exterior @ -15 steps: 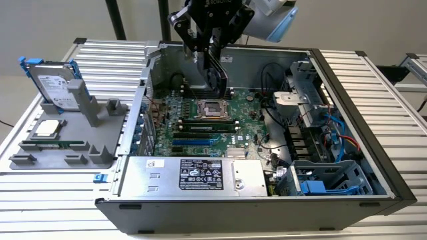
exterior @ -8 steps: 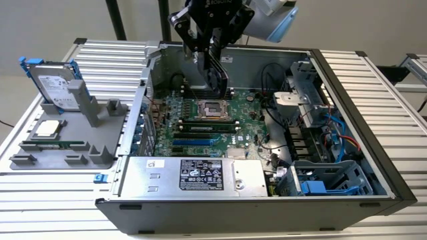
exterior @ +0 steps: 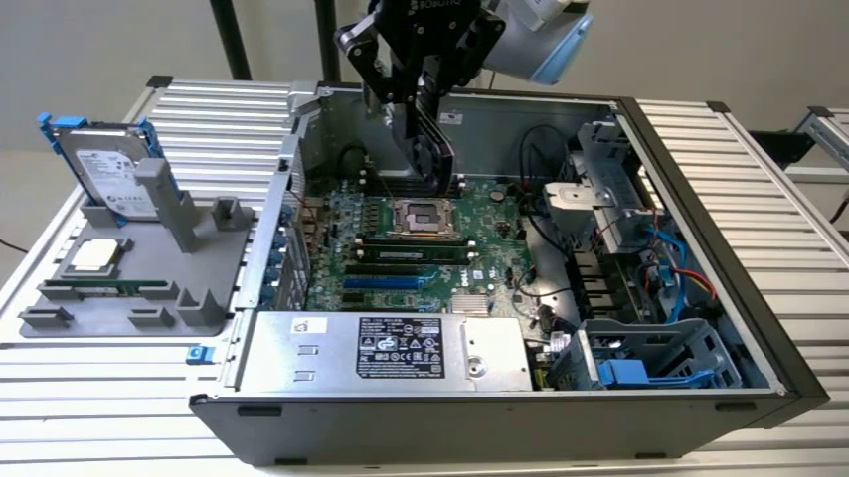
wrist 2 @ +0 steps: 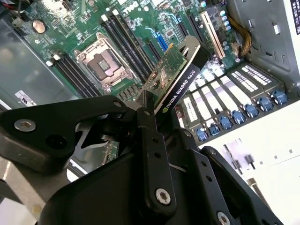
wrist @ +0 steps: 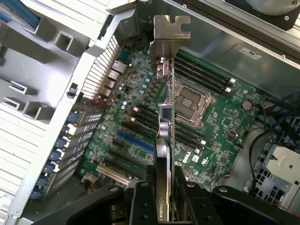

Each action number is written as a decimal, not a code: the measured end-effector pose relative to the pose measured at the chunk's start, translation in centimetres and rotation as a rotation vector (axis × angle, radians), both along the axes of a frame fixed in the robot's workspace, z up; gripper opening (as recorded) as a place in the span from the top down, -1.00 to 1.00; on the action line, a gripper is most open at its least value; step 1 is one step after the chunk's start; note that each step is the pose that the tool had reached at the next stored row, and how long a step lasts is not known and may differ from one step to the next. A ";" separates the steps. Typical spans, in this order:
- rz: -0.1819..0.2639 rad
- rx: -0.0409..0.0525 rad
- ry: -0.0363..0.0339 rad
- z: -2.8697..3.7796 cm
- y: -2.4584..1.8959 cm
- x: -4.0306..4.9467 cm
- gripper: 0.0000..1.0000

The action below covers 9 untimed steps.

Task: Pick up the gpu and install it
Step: 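Insert the gpu into the slot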

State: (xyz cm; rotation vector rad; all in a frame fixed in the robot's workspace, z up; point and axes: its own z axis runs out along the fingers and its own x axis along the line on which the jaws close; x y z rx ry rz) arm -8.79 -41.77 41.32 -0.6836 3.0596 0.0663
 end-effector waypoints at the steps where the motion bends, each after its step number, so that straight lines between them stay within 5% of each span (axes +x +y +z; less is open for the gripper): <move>1: 0.002 0.0000 0.0000 0.00 0.00 0.00 1.00; 9: 0.014 0.0000 0.0000 0.00 0.00 0.00 1.00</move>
